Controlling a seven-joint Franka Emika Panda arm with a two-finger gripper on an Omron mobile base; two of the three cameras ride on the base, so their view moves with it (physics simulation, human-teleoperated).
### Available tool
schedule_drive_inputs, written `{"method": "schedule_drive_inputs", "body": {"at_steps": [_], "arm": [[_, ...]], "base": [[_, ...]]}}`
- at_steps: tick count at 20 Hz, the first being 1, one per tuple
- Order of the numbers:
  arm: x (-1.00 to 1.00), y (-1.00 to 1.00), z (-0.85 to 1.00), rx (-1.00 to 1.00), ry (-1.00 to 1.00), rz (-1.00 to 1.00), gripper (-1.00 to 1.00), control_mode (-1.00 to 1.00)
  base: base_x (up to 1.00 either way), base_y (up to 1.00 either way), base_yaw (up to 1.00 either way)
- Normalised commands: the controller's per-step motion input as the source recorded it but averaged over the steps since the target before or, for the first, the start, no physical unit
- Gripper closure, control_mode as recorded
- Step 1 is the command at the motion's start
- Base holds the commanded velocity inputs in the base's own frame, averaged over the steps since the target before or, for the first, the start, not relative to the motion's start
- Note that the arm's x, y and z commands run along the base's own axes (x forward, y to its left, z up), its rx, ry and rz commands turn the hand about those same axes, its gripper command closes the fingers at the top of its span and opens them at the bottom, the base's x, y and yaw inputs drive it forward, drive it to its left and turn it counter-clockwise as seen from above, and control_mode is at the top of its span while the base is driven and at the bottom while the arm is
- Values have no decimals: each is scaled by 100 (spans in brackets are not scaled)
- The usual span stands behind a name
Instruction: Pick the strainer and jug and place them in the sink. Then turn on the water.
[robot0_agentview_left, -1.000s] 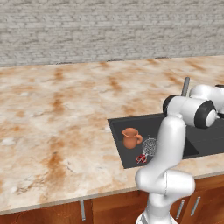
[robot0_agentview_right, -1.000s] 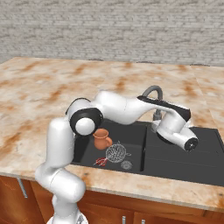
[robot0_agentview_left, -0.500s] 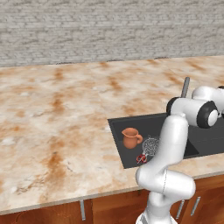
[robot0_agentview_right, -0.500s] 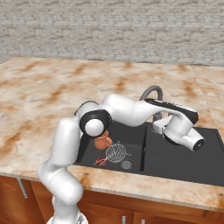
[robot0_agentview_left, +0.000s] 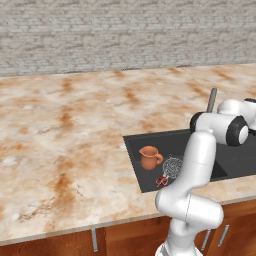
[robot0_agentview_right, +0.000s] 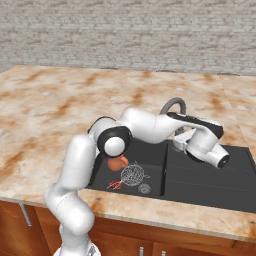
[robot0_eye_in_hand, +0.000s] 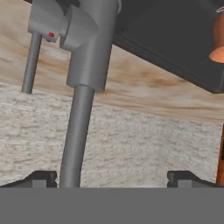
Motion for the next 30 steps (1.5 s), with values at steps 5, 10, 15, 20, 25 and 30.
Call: {"method": "schedule_drive_inputs", "body": {"at_steps": [5, 10, 15, 20, 25, 30], "arm": [[51, -1, -11, 0, -1, -15, -100, -100], [14, -36, -40, 0, -2, -26, -100, -100], [-16, -87, -53, 0, 0, -38, -100, -100], [-1, -86, -32, 6, 3, -43, -100, -100], [-8, -2, -3, 4, 5, -10, -100, -100], [-73, 3, 46, 0, 19, 0, -100, -100]], "base": [[0, 0, 0], [0, 0, 0], [0, 0, 0], [0, 0, 0], [0, 0, 0], [0, 0, 0]]}}
